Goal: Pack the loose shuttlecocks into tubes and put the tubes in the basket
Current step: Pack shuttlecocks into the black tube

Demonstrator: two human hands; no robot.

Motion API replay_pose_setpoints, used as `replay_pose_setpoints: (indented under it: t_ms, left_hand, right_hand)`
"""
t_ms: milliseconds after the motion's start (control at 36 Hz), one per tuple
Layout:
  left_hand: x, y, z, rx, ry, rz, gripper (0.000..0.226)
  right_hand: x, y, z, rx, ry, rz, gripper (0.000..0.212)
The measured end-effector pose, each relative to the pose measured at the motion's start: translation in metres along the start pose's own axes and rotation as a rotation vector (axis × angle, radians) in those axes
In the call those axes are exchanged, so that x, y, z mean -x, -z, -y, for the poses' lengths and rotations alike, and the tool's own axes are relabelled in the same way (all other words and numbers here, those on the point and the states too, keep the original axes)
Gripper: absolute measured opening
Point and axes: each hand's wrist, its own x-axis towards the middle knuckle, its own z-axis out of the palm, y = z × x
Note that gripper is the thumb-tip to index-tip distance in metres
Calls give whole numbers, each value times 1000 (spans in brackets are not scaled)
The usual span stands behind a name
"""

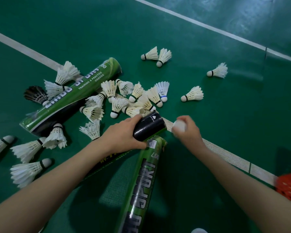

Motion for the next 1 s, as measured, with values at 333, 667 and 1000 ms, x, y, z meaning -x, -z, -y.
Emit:
replay_pose_setpoints:
  t_ms: [333, 667, 1000]
  left_hand:
    - [6, 6, -17, 16, -73, -125, 79]
    - [13, 19, -28, -61, -76, -200, 79]
    - [-7, 16, -25, 290, -80, -13, 100]
  right_hand:
    - [13, 3, 82, -557, 153, 300, 41]
    - [31, -1, 95, -427, 288, 206, 38]
    - [-17, 11, 102, -564, -60, 40, 11]
